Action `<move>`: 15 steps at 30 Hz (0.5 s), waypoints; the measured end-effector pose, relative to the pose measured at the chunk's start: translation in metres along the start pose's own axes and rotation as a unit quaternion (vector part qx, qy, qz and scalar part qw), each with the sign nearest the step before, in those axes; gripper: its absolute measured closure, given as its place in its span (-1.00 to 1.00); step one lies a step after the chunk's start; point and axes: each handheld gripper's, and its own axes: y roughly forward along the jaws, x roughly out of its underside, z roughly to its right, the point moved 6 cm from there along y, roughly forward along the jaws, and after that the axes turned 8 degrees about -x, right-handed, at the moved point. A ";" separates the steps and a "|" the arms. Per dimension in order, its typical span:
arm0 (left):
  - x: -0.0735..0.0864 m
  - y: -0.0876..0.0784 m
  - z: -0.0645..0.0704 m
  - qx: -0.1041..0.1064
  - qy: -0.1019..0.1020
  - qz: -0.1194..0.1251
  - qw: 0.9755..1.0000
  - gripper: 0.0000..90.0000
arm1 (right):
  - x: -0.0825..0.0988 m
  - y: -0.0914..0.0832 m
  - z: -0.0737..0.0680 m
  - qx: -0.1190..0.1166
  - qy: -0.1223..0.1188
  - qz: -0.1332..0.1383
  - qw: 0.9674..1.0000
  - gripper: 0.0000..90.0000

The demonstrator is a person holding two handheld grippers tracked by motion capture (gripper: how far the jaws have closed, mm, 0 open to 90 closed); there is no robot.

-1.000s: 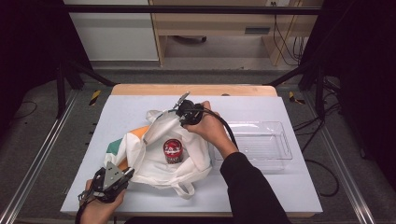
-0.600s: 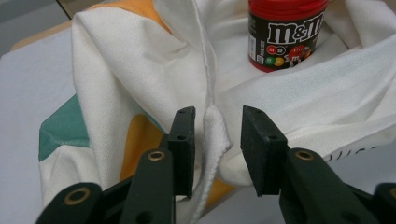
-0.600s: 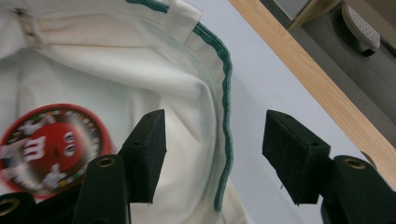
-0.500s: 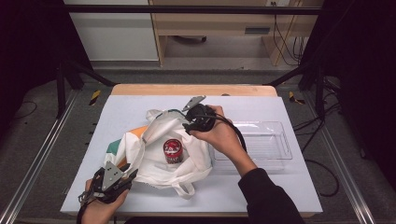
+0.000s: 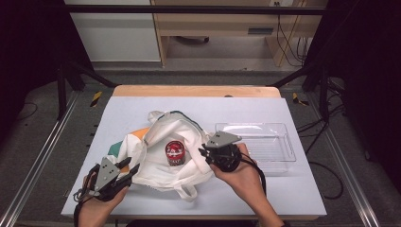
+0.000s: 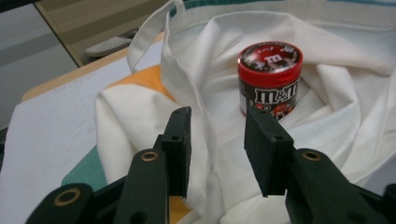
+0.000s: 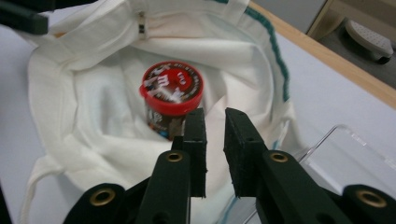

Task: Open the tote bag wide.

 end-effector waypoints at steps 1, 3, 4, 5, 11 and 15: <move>0.000 0.000 0.000 0.000 0.000 0.000 1.000 0.40 | 0.000 0.000 0.000 0.000 0.000 0.000 1.000 0.79; -0.005 0.001 -0.001 0.004 0.008 -0.001 1.000 0.43 | 0.007 -0.002 -0.007 0.000 0.003 0.005 1.000 0.86; -0.010 0.004 -0.002 0.009 0.012 -0.003 1.000 0.45 | 0.014 -0.004 -0.013 -0.003 0.003 0.007 1.000 0.91; -0.010 0.004 -0.002 0.009 0.012 -0.003 1.000 0.47 | 0.014 -0.004 -0.013 -0.003 0.003 0.007 1.000 0.91; -0.019 0.016 -0.002 0.024 0.023 -0.011 0.999 0.53 | 0.026 -0.001 -0.024 -0.013 0.001 -0.006 1.000 0.93; -0.023 0.024 -0.004 0.020 0.026 -0.022 0.999 0.48 | 0.031 0.007 -0.030 -0.026 -0.005 -0.023 0.999 0.82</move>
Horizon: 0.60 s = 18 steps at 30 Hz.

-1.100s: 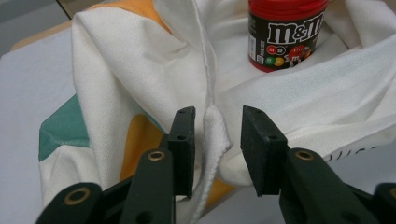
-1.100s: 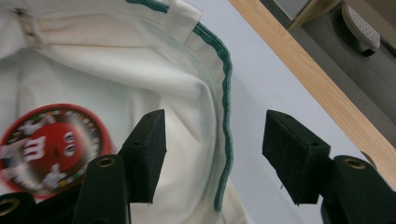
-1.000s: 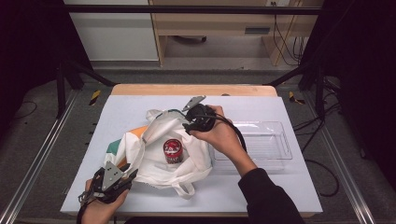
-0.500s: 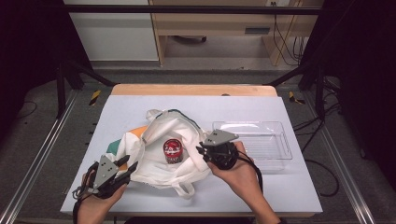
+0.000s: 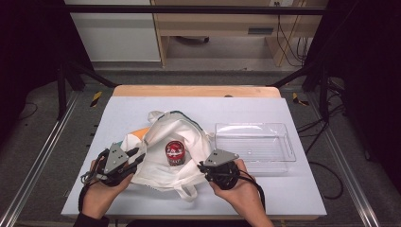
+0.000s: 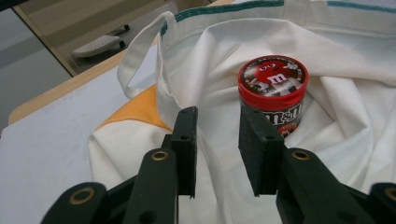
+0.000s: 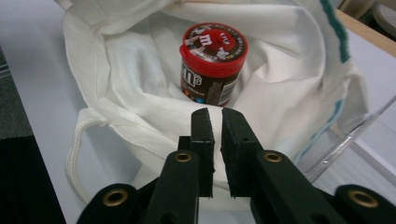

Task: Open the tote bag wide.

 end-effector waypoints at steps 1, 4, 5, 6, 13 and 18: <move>-0.003 0.003 -0.003 -0.007 0.003 -0.001 1.000 0.44 | 0.000 0.002 -0.002 -0.002 -0.002 -0.001 1.000 0.74; -0.006 0.006 -0.006 -0.011 0.001 0.001 1.000 0.28 | 0.000 0.004 -0.005 -0.008 -0.006 -0.001 1.000 0.60; -0.011 0.010 -0.008 -0.010 -0.009 0.006 1.000 0.21 | 0.000 0.007 -0.007 -0.007 -0.009 0.000 1.000 0.48; -0.011 0.010 -0.008 -0.010 -0.009 0.006 1.000 0.12 | 0.000 0.007 -0.007 -0.007 -0.009 0.000 1.000 0.48; -0.022 0.031 -0.016 -0.021 0.002 -0.001 1.000 -0.04 | -0.008 0.029 -0.021 -0.025 -0.025 -0.014 0.999 0.22; -0.023 0.041 -0.021 -0.017 -0.006 -0.007 1.000 -0.06 | -0.018 0.047 -0.030 -0.044 -0.048 -0.034 0.997 0.15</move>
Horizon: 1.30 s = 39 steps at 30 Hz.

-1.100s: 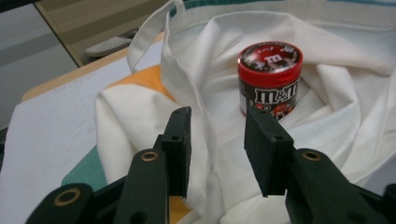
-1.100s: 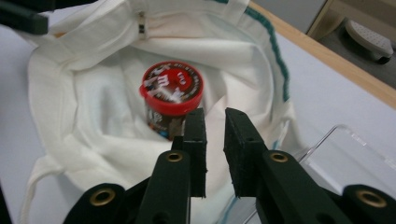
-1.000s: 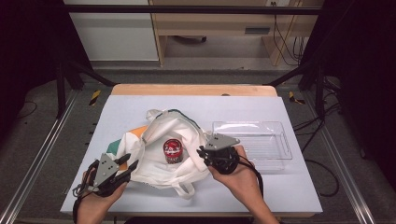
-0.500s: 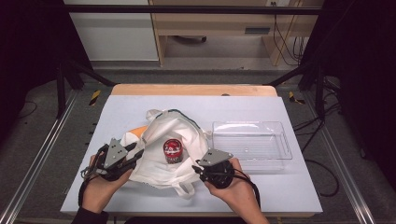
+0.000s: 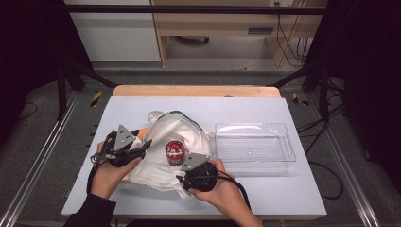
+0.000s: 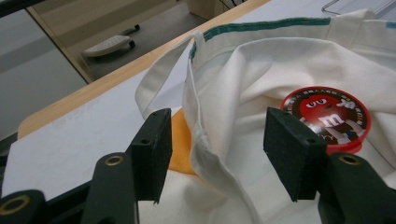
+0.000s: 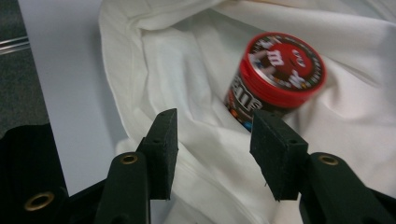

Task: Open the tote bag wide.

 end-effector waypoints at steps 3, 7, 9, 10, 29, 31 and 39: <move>0.000 0.008 0.000 0.006 -0.002 -0.006 1.000 -0.05 | -0.008 0.012 -0.005 -0.012 -0.013 -0.008 1.000 0.15; 0.004 0.018 0.000 0.010 0.000 -0.020 1.000 0.05 | -0.009 0.029 -0.006 -0.027 -0.019 -0.028 0.999 0.15; 0.005 0.019 -0.001 0.008 0.000 -0.025 1.000 0.10 | -0.008 0.033 -0.006 -0.028 -0.020 -0.033 0.999 0.15; 0.008 0.022 -0.002 0.009 0.002 -0.034 0.999 0.16 | -0.006 0.038 -0.006 -0.033 -0.026 -0.042 0.998 0.15; 0.012 0.024 -0.022 -0.018 -0.020 -0.044 0.999 0.81 | 0.007 0.041 -0.006 -0.024 -0.032 -0.055 0.998 0.97; 0.005 0.020 -0.031 -0.029 -0.029 -0.029 0.999 0.82 | 0.005 0.035 -0.008 -0.017 -0.032 -0.046 0.998 0.98; 0.007 0.025 -0.035 -0.035 -0.033 -0.031 0.998 0.82 | 0.022 0.022 -0.019 0.001 -0.012 -0.013 1.000 0.98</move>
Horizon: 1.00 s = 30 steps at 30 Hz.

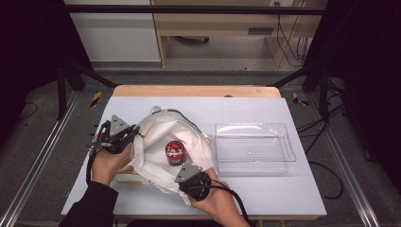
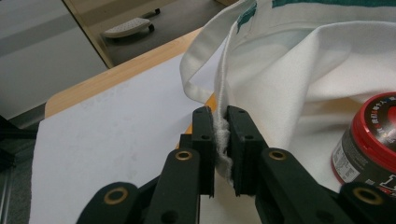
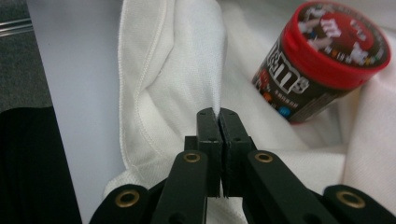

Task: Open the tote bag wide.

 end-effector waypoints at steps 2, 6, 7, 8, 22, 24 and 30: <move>0.003 0.004 0.003 0.000 0.004 -0.004 1.000 0.82 | 0.007 0.002 -0.001 0.004 0.004 0.000 1.000 0.98; 0.009 0.012 0.007 0.002 0.010 -0.017 1.000 0.82 | 0.017 0.005 -0.001 0.000 0.020 0.001 1.000 0.99; 0.011 0.015 0.008 0.003 0.010 -0.020 1.000 0.82 | 0.019 0.006 -0.001 0.000 0.022 -0.001 1.000 0.99; 0.015 0.020 0.008 0.006 0.007 -0.027 1.000 0.82 | 0.022 0.007 0.000 -0.001 0.026 -0.001 1.000 0.99; 0.030 0.035 0.007 0.014 0.003 -0.055 0.998 0.82 | 0.035 0.014 0.001 -0.002 0.047 0.019 0.999 0.99; 0.033 0.037 0.008 0.013 0.007 -0.061 0.998 0.82 | 0.038 0.014 0.001 -0.002 0.050 0.023 0.998 0.99; 0.039 0.037 0.008 0.017 0.000 -0.065 0.998 0.82 | 0.039 0.014 0.000 -0.002 0.049 0.028 0.998 0.99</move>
